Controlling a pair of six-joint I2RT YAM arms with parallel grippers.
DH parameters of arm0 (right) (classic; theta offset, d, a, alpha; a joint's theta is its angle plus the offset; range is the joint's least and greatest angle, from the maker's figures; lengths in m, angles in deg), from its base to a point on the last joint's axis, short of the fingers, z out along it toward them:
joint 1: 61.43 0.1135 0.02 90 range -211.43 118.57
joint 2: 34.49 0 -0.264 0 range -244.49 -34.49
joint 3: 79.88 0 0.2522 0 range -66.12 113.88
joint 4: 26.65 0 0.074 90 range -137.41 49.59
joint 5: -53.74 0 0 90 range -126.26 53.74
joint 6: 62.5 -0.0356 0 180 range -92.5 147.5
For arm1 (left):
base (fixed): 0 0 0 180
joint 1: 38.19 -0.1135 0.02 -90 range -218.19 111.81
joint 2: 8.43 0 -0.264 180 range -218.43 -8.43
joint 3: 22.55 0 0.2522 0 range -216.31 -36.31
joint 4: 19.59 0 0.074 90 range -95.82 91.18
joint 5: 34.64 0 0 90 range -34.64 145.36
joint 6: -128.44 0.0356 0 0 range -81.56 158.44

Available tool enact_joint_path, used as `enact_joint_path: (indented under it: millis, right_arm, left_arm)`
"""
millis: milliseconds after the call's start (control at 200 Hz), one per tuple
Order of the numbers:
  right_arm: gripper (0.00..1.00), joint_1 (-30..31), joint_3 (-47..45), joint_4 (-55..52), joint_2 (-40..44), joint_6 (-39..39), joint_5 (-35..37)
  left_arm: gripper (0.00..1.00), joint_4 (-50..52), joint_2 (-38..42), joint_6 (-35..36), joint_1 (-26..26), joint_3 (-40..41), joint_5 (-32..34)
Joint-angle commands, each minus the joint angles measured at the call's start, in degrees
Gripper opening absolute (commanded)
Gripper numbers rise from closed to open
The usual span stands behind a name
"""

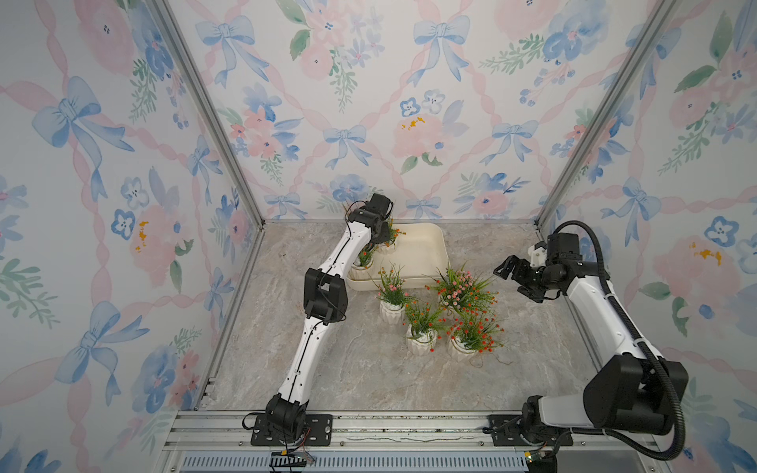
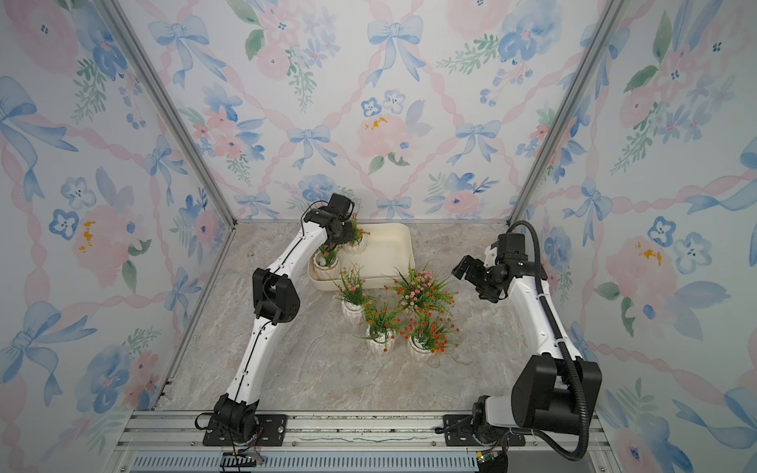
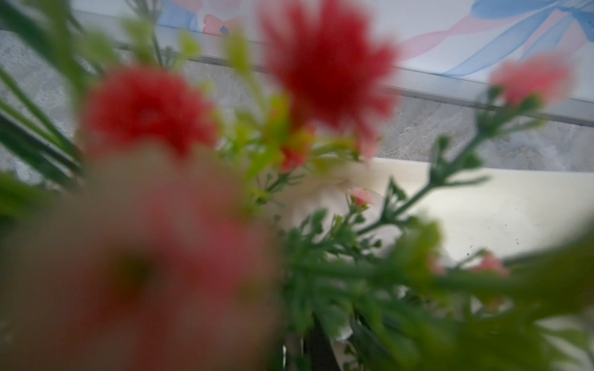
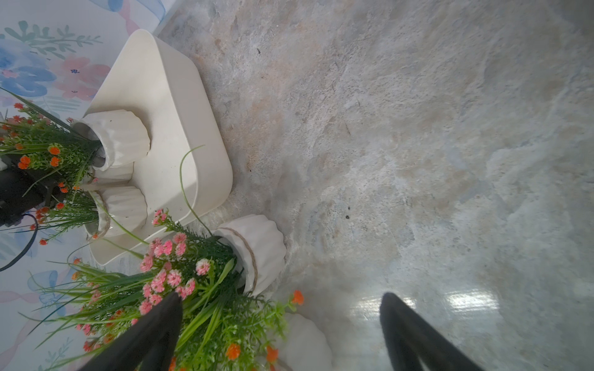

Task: Put the potted gypsophila into the storage box
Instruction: Place the baby's breath potted plant at the storage box.

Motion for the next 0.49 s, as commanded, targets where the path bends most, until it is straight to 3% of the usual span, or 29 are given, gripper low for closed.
enact_joint_path:
  millis: [0, 145, 265, 490]
  right_arm:
    - [0.97, 0.12, 1.37, -1.56, -1.49, 0.62, 0.52]
    - [0.97, 0.07, 1.24, -1.55, -1.40, 0.67, 0.52]
    - [0.97, 0.08, 1.15, -1.56, -1.32, 0.70, 0.44]
    - [0.97, 0.14, 0.81, -1.23, -1.06, 0.62, 0.40]
  left_arm:
    - [0.18, -4.05, -0.52, -1.01, -1.28, -1.67, 0.66]
    - [0.32, -4.26, -0.35, -1.29, -1.39, -1.62, 0.52]
    - [0.37, -4.23, -0.09, -1.25, -1.33, -1.61, 0.52]
    - [0.38, -4.12, 1.46, -1.39, -1.39, -1.49, 0.18]
